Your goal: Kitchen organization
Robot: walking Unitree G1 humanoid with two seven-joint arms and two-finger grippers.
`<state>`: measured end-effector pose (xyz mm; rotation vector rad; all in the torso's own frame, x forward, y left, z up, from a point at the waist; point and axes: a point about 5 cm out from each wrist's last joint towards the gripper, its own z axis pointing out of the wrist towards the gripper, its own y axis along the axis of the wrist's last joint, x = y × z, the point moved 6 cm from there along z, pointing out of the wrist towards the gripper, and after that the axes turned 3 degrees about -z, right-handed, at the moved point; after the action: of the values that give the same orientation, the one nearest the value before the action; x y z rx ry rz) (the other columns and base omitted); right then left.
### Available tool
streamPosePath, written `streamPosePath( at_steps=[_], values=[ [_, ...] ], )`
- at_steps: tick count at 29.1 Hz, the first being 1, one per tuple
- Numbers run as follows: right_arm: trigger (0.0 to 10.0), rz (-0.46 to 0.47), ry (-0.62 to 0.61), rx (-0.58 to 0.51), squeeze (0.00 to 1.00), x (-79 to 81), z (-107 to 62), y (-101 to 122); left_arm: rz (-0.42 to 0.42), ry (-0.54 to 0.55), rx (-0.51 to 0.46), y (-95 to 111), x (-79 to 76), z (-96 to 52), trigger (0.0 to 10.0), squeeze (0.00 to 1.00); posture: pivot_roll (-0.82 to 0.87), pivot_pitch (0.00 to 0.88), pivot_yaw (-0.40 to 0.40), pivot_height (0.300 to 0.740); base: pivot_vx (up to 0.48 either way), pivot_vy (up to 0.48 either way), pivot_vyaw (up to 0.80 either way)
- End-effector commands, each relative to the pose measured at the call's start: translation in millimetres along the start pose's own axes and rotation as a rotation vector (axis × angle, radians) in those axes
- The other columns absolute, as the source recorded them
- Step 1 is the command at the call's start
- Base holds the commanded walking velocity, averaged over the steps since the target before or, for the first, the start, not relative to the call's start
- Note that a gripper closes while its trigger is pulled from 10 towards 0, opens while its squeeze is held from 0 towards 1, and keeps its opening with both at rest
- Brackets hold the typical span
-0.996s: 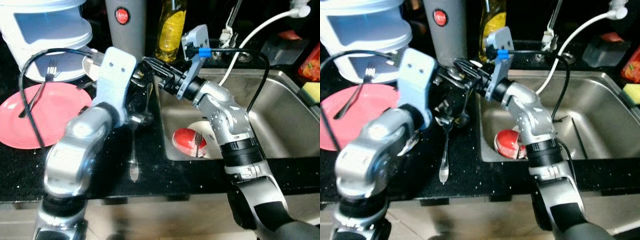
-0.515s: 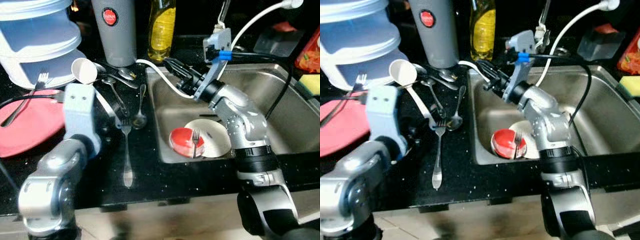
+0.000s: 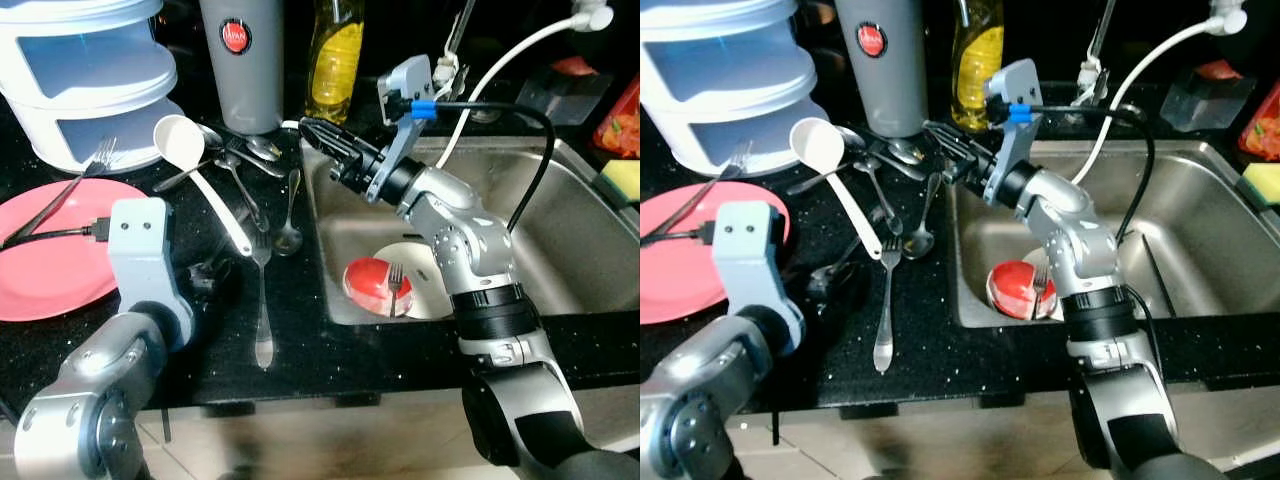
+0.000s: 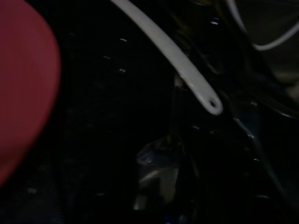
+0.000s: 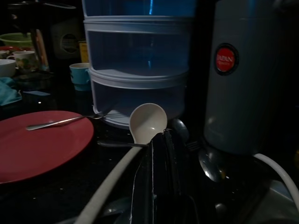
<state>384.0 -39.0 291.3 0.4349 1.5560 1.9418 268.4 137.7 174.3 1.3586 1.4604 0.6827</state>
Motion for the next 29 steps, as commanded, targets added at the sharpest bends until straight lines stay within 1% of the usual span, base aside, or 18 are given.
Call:
streamPosePath(
  at_steps=[1, 3, 8, 12, 13, 14, 15, 16, 17, 18, 20, 21, 22, 23, 24, 26, 27, 29],
  values=[
    [10.0, -0.002, 0.001, -0.005, 0.0, -1.2, 0.8, 1.3, -0.058, -0.011, 0.141, -29.9, 1.4, 7.1, 0.0, 0.0, 0.24, 0.001, -0.031, 0.74, 0.0, 0.0, 0.0],
    [10.0, -0.006, -0.005, -0.007, 0.0, -2.8, 0.0, 2.7, -0.063, -0.004, 0.156, -33.1, 3.9, 7.9, 0.0, 0.0, 0.23, 0.0, -0.028, 0.74, 0.0, 0.0, 0.0],
    [10.0, -0.011, -0.015, -0.007, 0.0, -5.0, -2.0, 3.2, -0.049, 0.002, 0.158, -31.3, 5.8, 7.7, 0.0, 0.0, 0.22, 0.0, -0.021, 0.74, 0.0, 0.0, 0.0],
    [10.0, -0.011, -0.022, -0.006, 0.0, -6.0, -3.9, 2.7, -0.034, -0.014, 0.103, -17.9, 2.5, 10.1, 0.0, 0.0, 0.22, 0.0, -0.017, 0.74, 0.0, 0.0, 0.0],
    [10.0, -0.011, -0.024, -0.006, 0.0, -6.3, -4.2, 2.6, -0.012, -0.026, 0.058, -8.1, -0.2, 10.5, 0.0, 0.0, 0.22, 0.0, -0.015, 0.74, 0.0, 0.0, 0.0],
    [10.0, -0.011, -0.026, -0.006, 0.0, -6.7, -4.3, 2.5, 0.019, -0.027, -0.025, 9.4, -2.5, 9.8, 6.3, 0.0, 0.22, 0.0, -0.016, 0.74, 0.0, 0.0, 0.0],
    [10.0, -0.011, -0.027, -0.006, 0.0, -7.0, -4.3, 2.5, 0.056, -0.009, -0.108, 26.6, -2.1, 8.0, 10.0, 0.0, 0.22, 0.0, -0.016, 0.74, 0.0, 0.0, 0.0],
    [10.0, -0.011, -0.028, -0.006, 0.0, -7.2, -4.2, 2.5, 0.093, 0.006, -0.171, 40.1, -2.0, 6.1, 10.0, 0.0, 0.22, 0.0, -0.016, 0.74, 0.0, 0.0, 0.0],
    [10.0, -0.011, -0.028, -0.006, 0.0, -7.2, -4.2, 2.5, 0.093, 0.006, -0.171, 40.1, -2.0, 6.1, 10.0, 0.0, 0.22, 0.0, -0.016, 0.74, 0.0, 0.0, 0.0],
    [10.0, -0.011, -0.029, -0.006, 0.0, -7.5, -4.0, 2.5, 0.123, 0.025, -0.215, 50.4, -0.9, 5.3, 10.0, 0.0, 0.22, 0.0, -0.019, 0.74, 0.0, 0.0, 0.0],
    [10.0, -0.011, -0.029, -0.006, 0.0, -7.5, -4.0, 2.5, 0.123, 0.025, -0.215, 50.4, -0.9, 5.3, 10.0, 0.0, 0.22, 0.0, -0.019, 0.74, 0.0, 0.0, 0.0],
    [10.0, -0.011, -0.029, -0.006, 0.0, -7.6, -3.8, 2.6, 0.134, 0.029, -0.257, 60.5, -2.2, 5.3, 10.0, 0.0, 0.22, 0.0, -0.021, 0.74, 0.0, 0.0, 0.0],
    [10.0, -0.011, -0.029, -0.006, 0.0, -7.6, -3.8, 2.6, 0.134, 0.029, -0.257, 60.5, -2.2, 5.3, 10.0, 0.0, 0.22, 0.0, -0.021, 0.74, 0.0, 0.0, 0.0],
    [10.0, -0.01, -0.029, -0.007, 0.0, -7.5, -3.3, 2.7, 0.13, -0.001, -0.295, 70.3, -8.9, 5.5, 10.0, 0.0, 0.22, 0.0, -0.024, 0.74, 0.0, 0.0, 0.0],
    [10.0, -0.01, -0.028, -0.009, 0.0, -7.5, -2.4, 3.0, 0.126, -0.049, -0.315, 77.7, -19.9, 8.4, 10.0, 0.0, 0.22, 0.0, -0.028, 0.74, 0.0, 0.0, 0.0],
    [10.0, -0.012, -0.029, -0.011, 0.0, -7.6, -1.0, 3.9, 0.132, -0.137, -0.343, 87.5, -39.6, 11.0, 10.0, 0.0, 0.21, 0.0, -0.026, 0.74, 0.0, 0.0, 0.0],
    [10.0, -0.012, -0.029, -0.011, 0.0, -7.6, -1.0, 3.9, 0.132, -0.137, -0.343, 87.5, -39.6, 11.0, 10.0, 0.0, 0.21, 0.0, -0.026, 0.74, 0.0, 0.0, 0.0],
    [10.0, -0.014, -0.034, -0.015, 0.0, -9.1, -1.3, 5.8, 0.16, -0.241, -0.377, 98.6, -66.4, 14.3, 10.0, 0.0, 0.21, 0.0, -0.028, 0.74, 0.0, 0.0, 0.0]
  ],
)
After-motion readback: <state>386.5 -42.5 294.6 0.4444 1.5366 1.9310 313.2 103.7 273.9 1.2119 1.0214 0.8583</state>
